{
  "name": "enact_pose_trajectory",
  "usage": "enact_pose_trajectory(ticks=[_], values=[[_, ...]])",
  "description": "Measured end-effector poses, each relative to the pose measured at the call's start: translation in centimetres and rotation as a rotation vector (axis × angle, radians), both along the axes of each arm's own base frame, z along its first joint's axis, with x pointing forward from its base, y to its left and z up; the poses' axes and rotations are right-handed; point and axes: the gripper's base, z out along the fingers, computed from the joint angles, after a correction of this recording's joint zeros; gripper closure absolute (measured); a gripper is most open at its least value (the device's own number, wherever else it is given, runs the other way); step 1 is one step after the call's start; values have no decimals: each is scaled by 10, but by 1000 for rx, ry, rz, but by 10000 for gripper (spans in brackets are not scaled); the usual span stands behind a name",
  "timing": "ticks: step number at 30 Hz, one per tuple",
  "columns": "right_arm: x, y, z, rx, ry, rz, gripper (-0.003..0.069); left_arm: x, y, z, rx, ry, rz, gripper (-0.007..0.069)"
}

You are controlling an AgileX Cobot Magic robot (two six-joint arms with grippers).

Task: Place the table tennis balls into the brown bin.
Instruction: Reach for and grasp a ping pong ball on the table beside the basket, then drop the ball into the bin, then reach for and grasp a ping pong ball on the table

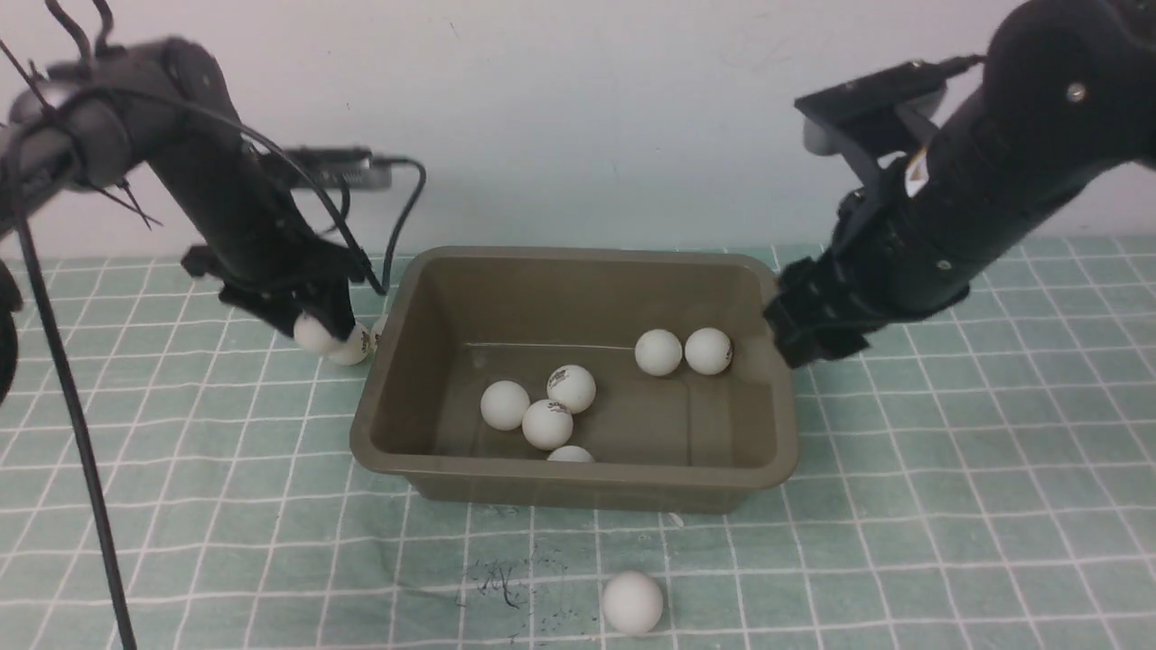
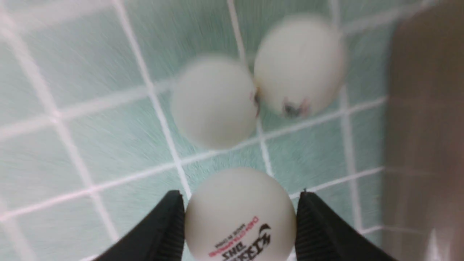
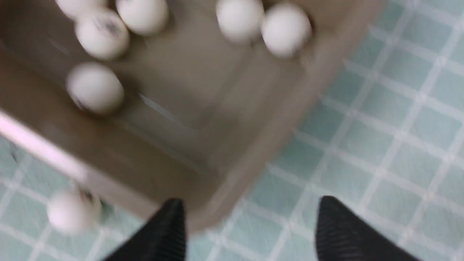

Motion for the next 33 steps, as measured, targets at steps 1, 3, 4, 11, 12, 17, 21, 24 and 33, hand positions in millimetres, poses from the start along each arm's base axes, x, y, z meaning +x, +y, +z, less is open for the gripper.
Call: enact_pose_trajectory(ticks=[1,3,4,11,12,17,21,24,33], values=[[-5,-2,-2,-6,19,-1,337,-2,-3,21,-6,-54,-6,276],[-16,-6,-10,-7,47,-3,433,-10,-13,56,-26,-137,-30,276],[-20,-8,-15,-1,48,-5,485,-16,-21,72,-44,-174,-58,276],[-26,-39,-14,71,-48,-174,666,-25,-84,66,-100,-163,-275,276],[-27,-45,-9,76,-65,-193,669,-23,-91,55,-88,-140,-293,267],[-47,-74,30,118,-193,-267,673,-15,-100,18,20,-62,-297,91],[-79,-96,64,119,-307,-303,673,-10,-76,25,108,-77,-206,190],[-109,-111,84,91,-376,-331,673,-5,-38,36,130,-97,-103,465],[-199,-132,120,132,-544,-385,673,12,36,-5,18,-14,14,545]])
